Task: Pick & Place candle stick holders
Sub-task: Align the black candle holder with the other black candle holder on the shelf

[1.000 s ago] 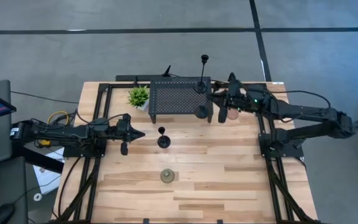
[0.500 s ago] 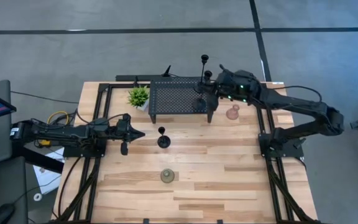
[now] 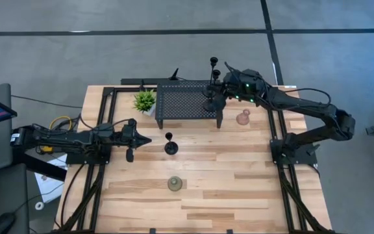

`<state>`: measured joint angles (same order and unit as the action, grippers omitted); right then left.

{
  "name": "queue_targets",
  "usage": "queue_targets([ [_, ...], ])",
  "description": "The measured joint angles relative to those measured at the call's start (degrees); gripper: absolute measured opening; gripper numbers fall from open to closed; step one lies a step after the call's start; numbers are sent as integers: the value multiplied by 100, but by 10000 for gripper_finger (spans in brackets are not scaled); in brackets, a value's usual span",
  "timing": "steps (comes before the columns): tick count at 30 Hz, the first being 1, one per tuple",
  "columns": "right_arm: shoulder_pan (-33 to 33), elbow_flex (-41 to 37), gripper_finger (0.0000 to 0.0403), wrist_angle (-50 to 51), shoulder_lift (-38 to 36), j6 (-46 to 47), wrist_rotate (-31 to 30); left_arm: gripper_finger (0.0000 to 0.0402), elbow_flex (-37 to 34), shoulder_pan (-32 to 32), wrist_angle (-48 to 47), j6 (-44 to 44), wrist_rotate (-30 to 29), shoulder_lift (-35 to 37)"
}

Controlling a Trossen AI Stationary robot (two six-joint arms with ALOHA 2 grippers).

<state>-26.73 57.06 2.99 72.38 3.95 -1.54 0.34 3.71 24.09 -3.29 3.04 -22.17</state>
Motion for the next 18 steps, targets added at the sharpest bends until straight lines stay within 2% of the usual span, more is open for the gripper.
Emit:
queue_targets([
  [18, 16, 9, 0, 157, 0, 57, 23, 7, 0, 0, -2, 0, 0, -1],
])
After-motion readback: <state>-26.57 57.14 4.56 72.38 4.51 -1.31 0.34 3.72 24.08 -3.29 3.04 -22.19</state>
